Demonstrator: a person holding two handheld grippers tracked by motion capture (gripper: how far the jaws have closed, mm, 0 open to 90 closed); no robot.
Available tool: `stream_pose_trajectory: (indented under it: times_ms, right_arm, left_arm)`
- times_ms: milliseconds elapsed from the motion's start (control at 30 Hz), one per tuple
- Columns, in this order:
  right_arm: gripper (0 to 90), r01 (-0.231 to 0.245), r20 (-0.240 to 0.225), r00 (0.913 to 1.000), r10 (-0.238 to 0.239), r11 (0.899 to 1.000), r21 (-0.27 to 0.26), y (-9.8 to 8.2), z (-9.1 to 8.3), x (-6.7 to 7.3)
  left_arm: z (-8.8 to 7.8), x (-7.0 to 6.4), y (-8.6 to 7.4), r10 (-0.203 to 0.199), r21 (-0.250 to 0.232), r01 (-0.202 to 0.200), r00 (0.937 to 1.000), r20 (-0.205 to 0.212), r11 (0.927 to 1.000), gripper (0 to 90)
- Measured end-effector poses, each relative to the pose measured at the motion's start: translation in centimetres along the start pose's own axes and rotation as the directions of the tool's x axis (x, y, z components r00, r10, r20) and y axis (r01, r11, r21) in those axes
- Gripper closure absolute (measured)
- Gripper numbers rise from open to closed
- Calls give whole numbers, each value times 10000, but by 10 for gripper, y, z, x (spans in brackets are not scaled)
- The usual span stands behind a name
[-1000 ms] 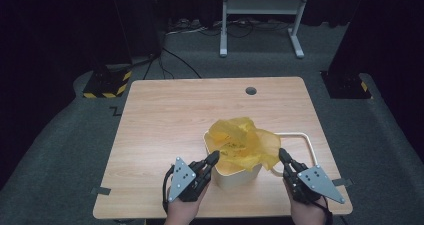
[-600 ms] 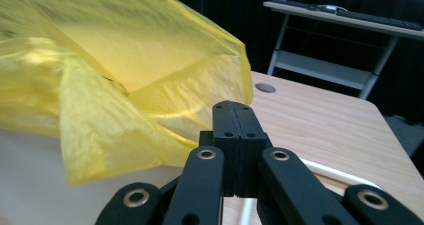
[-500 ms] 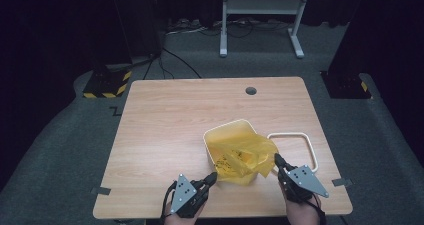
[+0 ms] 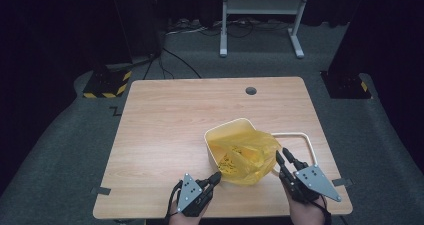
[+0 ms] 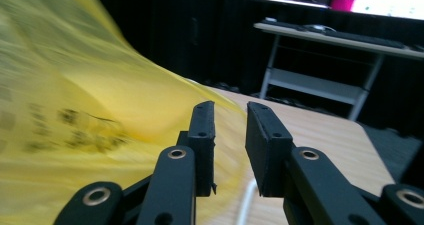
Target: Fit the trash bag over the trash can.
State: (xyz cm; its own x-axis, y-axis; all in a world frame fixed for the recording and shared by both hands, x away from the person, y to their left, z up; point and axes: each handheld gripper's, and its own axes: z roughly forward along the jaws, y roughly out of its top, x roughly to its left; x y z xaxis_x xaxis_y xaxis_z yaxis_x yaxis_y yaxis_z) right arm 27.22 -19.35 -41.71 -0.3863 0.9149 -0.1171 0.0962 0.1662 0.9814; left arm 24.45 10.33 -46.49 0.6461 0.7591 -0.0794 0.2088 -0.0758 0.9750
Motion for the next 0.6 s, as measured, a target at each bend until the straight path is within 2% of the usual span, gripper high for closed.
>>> stream_pose_trajectory:
  times_ms: [67, 167, 233, 267, 367, 500, 600]
  right_arm:
    - [744, 67, -264, 9996, -65, 9999, 76, 3, 6, 8]
    - [746, 61, -111, 9999, -54, 9982, 597, -3, 25, 12]
    - [749, -497, -189, 9985, 518, 9938, 994, -11, 34, 6]
    - [751, -637, -279, 9974, 663, 9944, 848, -14, 35, 5]
    - [764, -566, -262, 9979, 590, 9950, 825, -14, 35, 8]
    - [766, -607, -302, 9975, 635, 9945, 849, -14, 36, 9]
    - [766, -634, -319, 9973, 663, 9944, 848, -14, 36, 9]
  left_arm:
    - [0, 1, 0, 5, -83, -6, 10000, -56, 10000, 893]
    - [-4, 5, -2, -44, -172, 41, 9998, -204, 9998, 891]
    - [-7, 10, -4, -88, -139, 83, 9993, -359, 9999, 883]
    - [-8, 12, -6, -79, -125, 73, 9988, -482, 9999, 866]
    - [-12, 13, -7, 194, -86, -201, 9965, -810, 9998, 768]
    - [-19, 4, -3, 609, -519, -667, 9925, -1057, 9964, 606]
    - [-23, -4, 2, 823, -886, -921, 9906, -1091, 9918, 505]
